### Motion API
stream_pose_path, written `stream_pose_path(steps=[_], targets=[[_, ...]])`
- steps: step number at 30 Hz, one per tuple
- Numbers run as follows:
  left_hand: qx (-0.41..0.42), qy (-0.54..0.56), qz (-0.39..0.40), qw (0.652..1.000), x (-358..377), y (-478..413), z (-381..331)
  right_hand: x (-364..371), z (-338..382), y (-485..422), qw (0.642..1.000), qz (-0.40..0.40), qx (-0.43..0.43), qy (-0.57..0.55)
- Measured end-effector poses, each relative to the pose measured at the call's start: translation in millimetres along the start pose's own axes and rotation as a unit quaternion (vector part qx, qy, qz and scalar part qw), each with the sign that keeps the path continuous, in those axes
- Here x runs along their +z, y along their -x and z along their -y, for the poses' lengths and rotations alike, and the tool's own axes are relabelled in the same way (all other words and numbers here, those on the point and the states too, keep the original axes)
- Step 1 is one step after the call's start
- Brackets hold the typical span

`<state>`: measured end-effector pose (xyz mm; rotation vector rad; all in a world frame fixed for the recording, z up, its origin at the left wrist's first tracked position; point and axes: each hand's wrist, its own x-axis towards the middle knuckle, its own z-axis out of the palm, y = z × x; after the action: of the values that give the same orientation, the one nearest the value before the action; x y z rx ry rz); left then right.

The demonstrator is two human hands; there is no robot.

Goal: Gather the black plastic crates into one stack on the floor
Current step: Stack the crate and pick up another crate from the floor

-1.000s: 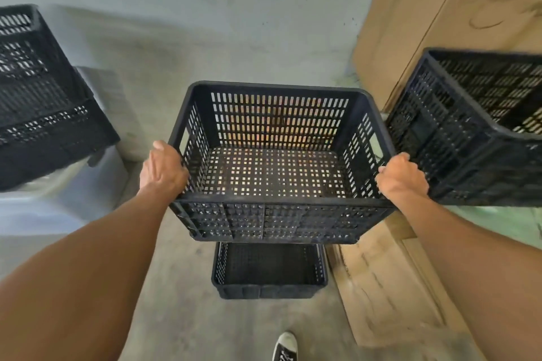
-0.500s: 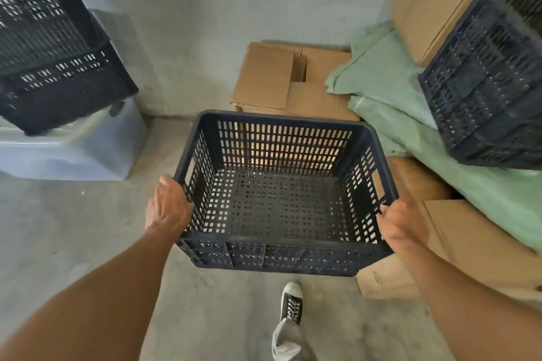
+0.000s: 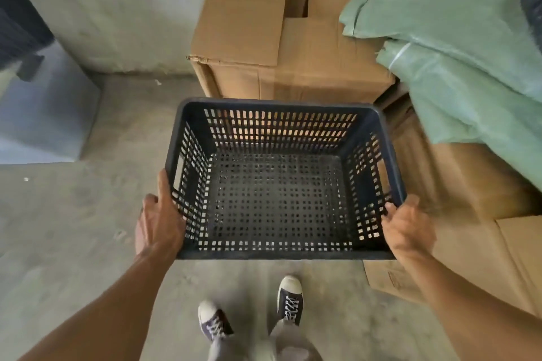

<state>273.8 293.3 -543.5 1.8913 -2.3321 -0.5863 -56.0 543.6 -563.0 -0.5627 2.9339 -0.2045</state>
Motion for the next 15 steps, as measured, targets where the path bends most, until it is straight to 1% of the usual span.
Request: stream_pose_path(steps=[3,6,9,10,12,15], targets=[[0.012,-0.001,0.004,1.0,34,-27,1,31,0,-24,0.999,-0.009,0.044,0.009],[0.021,0.005,0.008,1.0,59,-48,-3,53,-2,-41,0.997,-0.014,0.066,0.026],[-0.018,0.036,0.014,0.999,73,-58,-7,71,-2,-52,0.998,-0.027,0.056,0.026],[-0.008,0.035,0.017,0.999,79,-61,-4,77,-1,-54,0.998,-0.029,0.057,0.024],[0.034,-0.009,0.029,0.999,90,-67,0,85,2,-58,0.997,-0.028,0.073,0.028],[0.035,0.0,0.015,0.999,96,-69,1,94,8,-62,0.996,-0.037,0.073,0.025]])
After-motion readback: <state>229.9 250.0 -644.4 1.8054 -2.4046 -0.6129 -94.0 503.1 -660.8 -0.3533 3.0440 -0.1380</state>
